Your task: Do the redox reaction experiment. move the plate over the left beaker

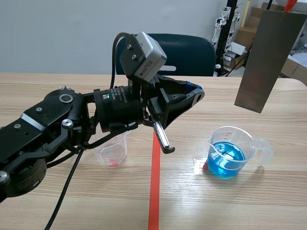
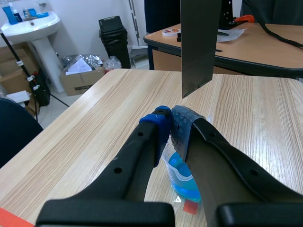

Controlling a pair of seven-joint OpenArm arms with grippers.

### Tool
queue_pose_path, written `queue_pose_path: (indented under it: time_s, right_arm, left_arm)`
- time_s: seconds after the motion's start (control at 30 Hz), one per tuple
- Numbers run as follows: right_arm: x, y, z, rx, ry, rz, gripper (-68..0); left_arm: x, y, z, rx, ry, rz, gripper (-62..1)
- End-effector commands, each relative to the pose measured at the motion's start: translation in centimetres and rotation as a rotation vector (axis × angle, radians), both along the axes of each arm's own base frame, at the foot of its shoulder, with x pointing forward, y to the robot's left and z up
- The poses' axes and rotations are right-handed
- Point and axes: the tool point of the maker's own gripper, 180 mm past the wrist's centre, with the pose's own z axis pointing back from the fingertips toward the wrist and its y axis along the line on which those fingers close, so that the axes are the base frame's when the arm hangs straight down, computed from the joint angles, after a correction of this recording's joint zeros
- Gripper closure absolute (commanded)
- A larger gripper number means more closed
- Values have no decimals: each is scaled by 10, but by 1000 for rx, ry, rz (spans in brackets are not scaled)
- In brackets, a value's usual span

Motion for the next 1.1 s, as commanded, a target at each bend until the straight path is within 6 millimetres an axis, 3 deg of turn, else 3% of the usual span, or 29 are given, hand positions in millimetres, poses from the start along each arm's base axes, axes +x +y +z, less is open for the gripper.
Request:
queue_pose_path:
  time_s: [0.0,0.67,0.87,1.07]
  right_arm:
    - [-3,3,10,5,-29,21,-4]
    - [-3,3,10,4,-28,21,-4]
    - [-3,3,11,11,-27,23,-4]
    - [-3,3,10,6,-24,21,-4]
  left_arm:
    - [1,0,12,-42,-13,-2,-41]
    - [2,7,9,-27,-18,2,-43]
    - [2,24,-5,28,-11,12,-165]
    - [1,55,-11,5,25,60,-202]
